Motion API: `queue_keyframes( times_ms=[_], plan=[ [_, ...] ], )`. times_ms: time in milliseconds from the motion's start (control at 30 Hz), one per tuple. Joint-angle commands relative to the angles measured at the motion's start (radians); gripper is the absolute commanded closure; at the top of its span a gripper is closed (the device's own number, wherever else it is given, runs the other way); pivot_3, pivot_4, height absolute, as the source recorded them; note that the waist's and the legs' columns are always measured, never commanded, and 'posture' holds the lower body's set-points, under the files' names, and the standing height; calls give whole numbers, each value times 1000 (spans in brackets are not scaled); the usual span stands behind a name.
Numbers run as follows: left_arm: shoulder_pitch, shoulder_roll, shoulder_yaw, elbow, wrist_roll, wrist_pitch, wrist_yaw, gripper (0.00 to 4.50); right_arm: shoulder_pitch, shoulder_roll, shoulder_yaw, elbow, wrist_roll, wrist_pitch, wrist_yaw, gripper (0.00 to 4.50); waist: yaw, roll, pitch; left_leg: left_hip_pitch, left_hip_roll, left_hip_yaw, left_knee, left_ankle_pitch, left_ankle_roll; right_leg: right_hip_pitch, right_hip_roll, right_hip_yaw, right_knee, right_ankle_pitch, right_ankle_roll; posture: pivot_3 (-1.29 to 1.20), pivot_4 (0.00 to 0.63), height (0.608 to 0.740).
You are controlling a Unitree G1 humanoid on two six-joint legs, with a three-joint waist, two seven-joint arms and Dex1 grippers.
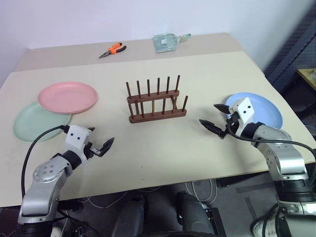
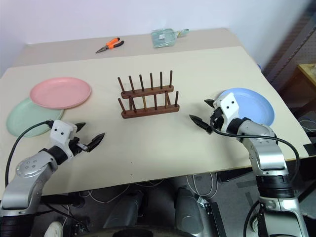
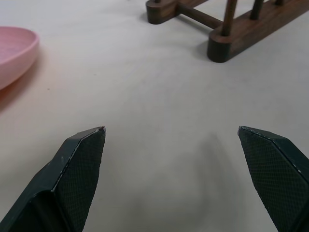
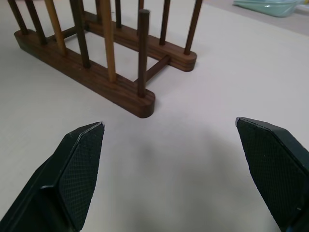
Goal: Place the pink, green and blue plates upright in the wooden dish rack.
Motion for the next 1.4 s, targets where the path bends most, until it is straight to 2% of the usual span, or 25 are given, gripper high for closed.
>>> queue_keyframes(
  times_ms=[33, 200, 300, 500, 667, 767, 900, 967, 1200, 1300, 1333, 1400],
  plan=[
    [-17, -3, -1, 11, -1, -34, -1, 0, -47, 12, 6, 7, -18, -31, -12, 62, -1, 0, 0, 0, 0, 0, 0, 0, 0, 0, 0, 0, 0, 0, 0, 0, 150, 739],
    [-90, -8, -48, 99, -10, -46, -47, 0, -62, 24, 24, 18, 3, -3, 23, 62, 2, 0, 0, 0, 0, 0, 0, 0, 0, 0, 0, 0, 0, 0, 0, 0, 150, 739],
    [-197, 8, -124, 205, 9, -69, -131, 0, -62, 36, 33, -1, -20, -12, -9, 62, 4, 0, 0, -1, -1, 0, 1, 0, 0, 0, 0, 0, 0, 0, 0, 0, 150, 739],
    [-527, -8, -306, 606, 106, -205, -318, 0, 2, 44, 21, -112, -29, 15, -76, 62, 4, 0, 0, -1, -2, 0, 3, 0, 0, 0, 0, -1, 1, 2, 3, 0, 150, 739],
    [-650, -42, -346, 800, 130, -274, -393, 0, 47, 42, 3, -179, -24, 45, -111, 62, -4, 0, 0, 0, -2, 0, 3, -1, 2, 0, 0, 0, 1, 2, 4, 0, 150, 739],
    [-757, -82, -397, 970, 179, -362, -461, 892, 154, 38, -45, -286, -27, 71, -162, 0, 16, 0, 0, -1, -2, -1, 5, -1, 2, 1, 0, -1, 1, 2, 4, 0, 150, 739],
    [-784, -96, -406, 1034, 193, -446, -513, 2959, 220, 35, -66, -346, -31, 89, -193, 0, 22, 0, -1, -1, -3, 1, 6, -2, 3, 2, -2, 0, 0, 2, 5, 0, 150, 739],
    [-766, -94, -409, 999, 179, -467, -560, 3738, 224, 35, -67, -353, -29, 95, -197, 0, 18, 0, -1, 0, -3, 0, 6, -2, 4, 2, -2, 2, 0, 3, 6, 0, 150, 739],
    [-656, -63, -422, 749, 139, -452, -670, 3724, 225, 15, -83, -316, -41, 83, -190, 0, 18, 0, -1, 0, -3, 0, 6, -3, 4, 2, -2, 2, 0, 3, 7, 0, 150, 739],
    [-625, -31, -435, 704, 164, -453, -682, 3724, 224, -7, -94, -288, -47, 69, -180, 0, 18, 0, -1, -1, -3, 0, 6, -3, 4, 2, -2, 2, 0, 3, 7, 0, 150, 739],
    [-622, -24, -434, 708, 174, -447, -668, 2673, 225, -14, -98, -278, -48, 64, -175, 0, 19, 0, -1, -1, -3, 0, 6, -3, 4, 2, -2, 2, 0, 3, 7, 0, 150, 739],
    [-616, -9, -426, 716, 189, -426, -634, 1794, 234, -33, -106, -263, -55, 57, -160, 0, 18, 0, -1, -1, -3, 0, 6, -3, 4, 2, -2, 2, 0, 3, 7, 0, 150, 739]
  ],
)
